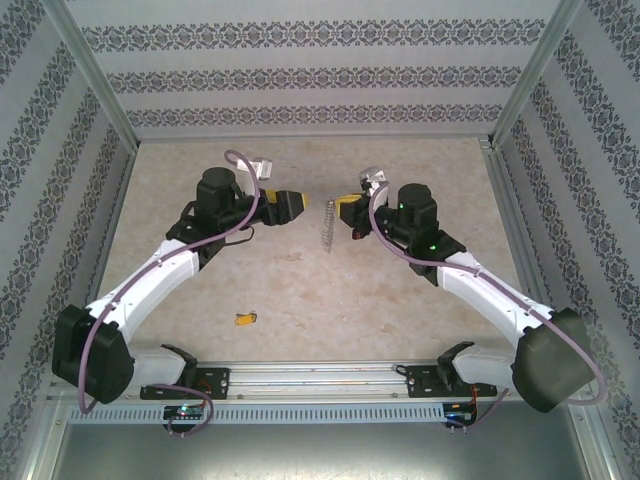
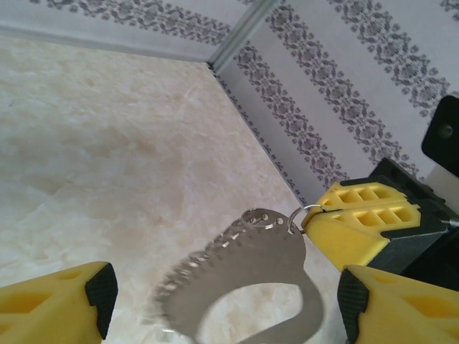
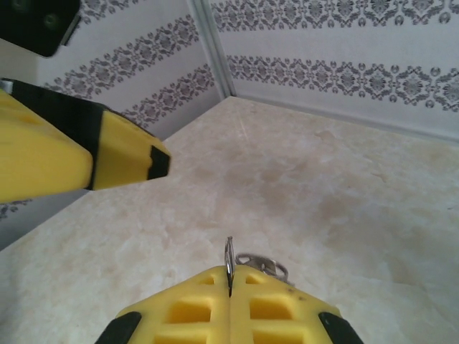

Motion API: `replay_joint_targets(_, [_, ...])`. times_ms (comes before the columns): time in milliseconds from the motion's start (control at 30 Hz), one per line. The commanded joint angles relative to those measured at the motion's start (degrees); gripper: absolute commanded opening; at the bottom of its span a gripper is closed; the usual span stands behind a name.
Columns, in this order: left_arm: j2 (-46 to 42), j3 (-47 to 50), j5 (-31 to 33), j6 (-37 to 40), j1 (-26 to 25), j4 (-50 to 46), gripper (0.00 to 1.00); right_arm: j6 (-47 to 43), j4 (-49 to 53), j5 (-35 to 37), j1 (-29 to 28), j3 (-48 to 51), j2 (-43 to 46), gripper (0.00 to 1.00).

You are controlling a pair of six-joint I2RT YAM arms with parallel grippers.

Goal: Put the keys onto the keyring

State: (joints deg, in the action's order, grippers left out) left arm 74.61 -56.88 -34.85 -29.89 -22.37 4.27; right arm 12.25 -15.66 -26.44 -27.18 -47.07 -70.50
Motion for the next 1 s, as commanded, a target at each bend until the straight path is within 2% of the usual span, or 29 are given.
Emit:
replay_joint_targets(0, [2.4, -2.2, -6.2, 1.9, 0.6, 5.9, 0.77, 2.0, -4.7, -8.7, 1.6, -1.0, -0.8, 0.0])
replay_joint_targets(133, [5.4, -2.8, -10.2, 0.9, 0.6, 10.1, 0.65, 3.7, -6.4, -13.9, 3.1, -2.2, -3.1, 0.0])
replay_joint_targets(367, [9.2, -2.8, -15.3, -2.2, 0.5, 17.9, 0.42, 4.8, -7.5, -18.5, 4.8, -3.2, -5.5, 0.0])
replay_joint_targets(500, [10.9, -2.9, -17.1, -3.4, 0.5, 21.0, 0.38, 6.0, -8.9, -20.5, 5.9, -3.7, -7.1, 0.0])
replay_joint_targets(967, [15.9, -3.8, -18.9, -8.5, -0.3, 28.8, 0.38, 9.2, -12.5, -23.8, 8.0, -3.6, -8.6, 0.0])
